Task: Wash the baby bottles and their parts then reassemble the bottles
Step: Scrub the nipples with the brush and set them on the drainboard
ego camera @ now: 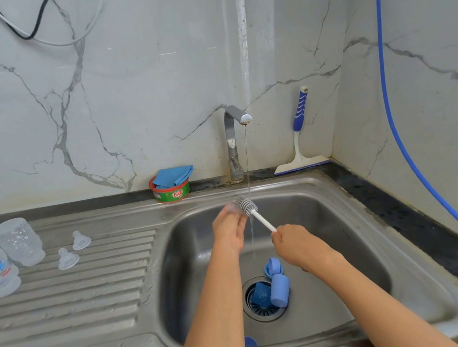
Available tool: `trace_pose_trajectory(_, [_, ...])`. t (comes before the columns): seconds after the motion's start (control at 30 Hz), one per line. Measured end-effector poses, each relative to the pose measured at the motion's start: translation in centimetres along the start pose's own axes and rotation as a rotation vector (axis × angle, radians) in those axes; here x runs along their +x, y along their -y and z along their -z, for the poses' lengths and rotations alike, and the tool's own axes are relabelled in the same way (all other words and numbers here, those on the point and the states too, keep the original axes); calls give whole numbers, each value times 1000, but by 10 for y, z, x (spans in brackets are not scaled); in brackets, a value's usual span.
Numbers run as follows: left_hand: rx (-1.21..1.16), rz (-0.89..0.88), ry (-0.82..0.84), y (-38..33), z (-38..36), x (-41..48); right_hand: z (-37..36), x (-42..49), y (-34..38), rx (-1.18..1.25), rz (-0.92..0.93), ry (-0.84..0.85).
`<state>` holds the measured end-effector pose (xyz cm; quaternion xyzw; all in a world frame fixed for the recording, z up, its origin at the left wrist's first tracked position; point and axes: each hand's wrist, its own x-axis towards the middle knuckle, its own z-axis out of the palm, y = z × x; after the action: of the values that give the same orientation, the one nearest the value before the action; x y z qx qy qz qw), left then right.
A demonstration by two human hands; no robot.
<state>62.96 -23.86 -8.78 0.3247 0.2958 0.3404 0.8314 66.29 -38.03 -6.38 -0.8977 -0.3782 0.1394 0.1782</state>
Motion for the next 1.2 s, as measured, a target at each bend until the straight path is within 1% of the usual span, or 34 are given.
trace_pose_trajectory(0.13, [-42, -61, -129, -2, 6, 4, -3, -3, 7, 2, 57, 42])
trace_pose_trajectory(0.2, [-13, -62, -135, -4, 7, 4, -4, -1, 8, 18, 62, 9])
trace_pose_trajectory(0.27, [41, -33, -132, -5, 8, 1, -5, 0, 8, 31, 53, -18])
trace_pose_trajectory(0.33, [48, -9, -124, -6, 7, -1, -4, 0, 8, 37, 48, -26])
trace_pose_trajectory(0.4, [8, -8, -161, -7, 8, -2, -3, -1, 8, 35, 56, -9])
trace_pose_trajectory(0.5, [-122, -32, -249, -8, 13, 3, -2, -2, 9, -13, 63, 23])
trace_pose_trajectory(0.57, [-151, -32, -268, -9, 13, 1, -2, -3, 7, -40, 63, 34])
trace_pose_trajectory(0.63, [-99, -17, -232, -9, 11, -2, -2, -4, 7, -63, 34, -21])
trace_pose_trajectory(0.67, [-54, -2, -196, -9, 9, -5, -1, -5, 7, -112, 11, -41])
trace_pose_trajectory(0.73, [0, 38, -119, -10, 6, -9, -1, -5, 6, -279, 40, -39])
trace_pose_trajectory(0.77, [3, 56, -97, -11, 6, -10, -1, -3, 5, -306, 42, -36])
trace_pose_trajectory(0.83, [-16, 56, -109, -11, 7, -9, -3, -1, 4, -201, 28, -29])
trace_pose_trajectory(0.9, [-34, 14, -191, -9, 10, -4, -1, -3, 9, -95, 32, -4])
trace_pose_trajectory(0.97, [-49, -25, -266, -8, 13, 0, 1, -10, 11, -81, 20, 48])
trace_pose_trajectory(1.0, [-52, -40, -272, -8, 13, 1, 2, -13, 13, -56, 16, 61])
trace_pose_trajectory(1.07, [-4, -66, -256, -8, 11, 2, 2, -17, 15, -7, -10, 22])
trace_pose_trajectory(1.13, [83, -97, -210, -7, 7, 1, 1, -17, 15, -124, 45, 21])
trace_pose_trajectory(1.2, [189, -119, -150, -5, 4, -2, -1, -14, 11, -155, 50, -9])
